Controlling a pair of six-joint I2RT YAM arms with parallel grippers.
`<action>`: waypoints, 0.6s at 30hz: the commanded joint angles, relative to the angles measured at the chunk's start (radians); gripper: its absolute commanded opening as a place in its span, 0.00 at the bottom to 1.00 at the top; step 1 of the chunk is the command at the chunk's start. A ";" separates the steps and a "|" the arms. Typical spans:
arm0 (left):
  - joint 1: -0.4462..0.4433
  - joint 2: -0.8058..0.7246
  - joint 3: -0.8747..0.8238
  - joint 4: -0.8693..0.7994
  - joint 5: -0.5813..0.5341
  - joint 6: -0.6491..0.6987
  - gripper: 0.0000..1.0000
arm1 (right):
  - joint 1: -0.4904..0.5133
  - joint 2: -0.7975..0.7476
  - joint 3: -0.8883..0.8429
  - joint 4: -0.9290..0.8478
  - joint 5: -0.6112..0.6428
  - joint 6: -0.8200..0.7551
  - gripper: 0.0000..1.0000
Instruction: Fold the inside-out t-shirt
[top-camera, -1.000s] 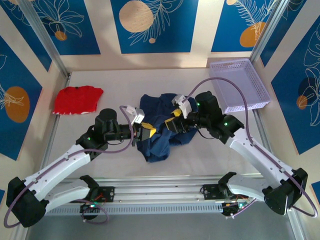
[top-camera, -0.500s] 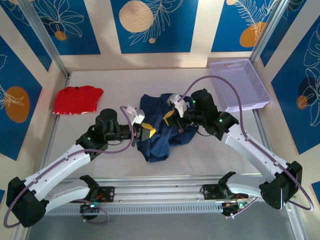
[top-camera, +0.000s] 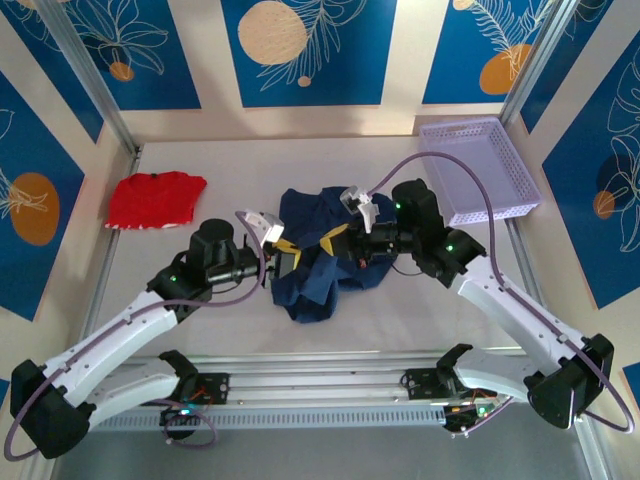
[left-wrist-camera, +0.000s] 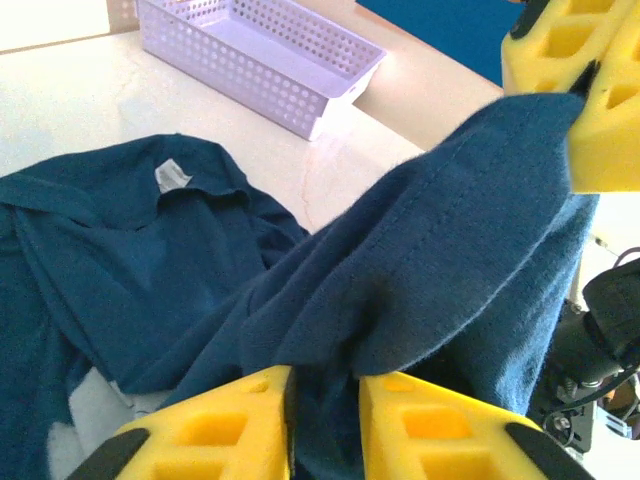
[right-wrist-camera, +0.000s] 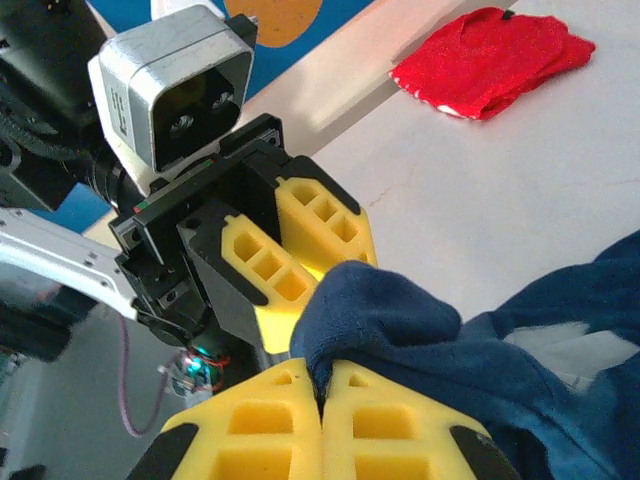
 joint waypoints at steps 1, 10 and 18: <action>-0.007 -0.030 0.044 -0.055 -0.019 0.000 0.27 | 0.009 0.004 -0.019 0.064 -0.027 0.087 0.00; -0.069 -0.034 0.075 -0.114 -0.065 0.018 0.31 | 0.021 0.026 -0.008 0.070 0.004 0.102 0.00; -0.098 0.021 0.119 -0.099 -0.067 0.021 0.28 | 0.033 0.028 -0.004 0.055 0.024 0.088 0.00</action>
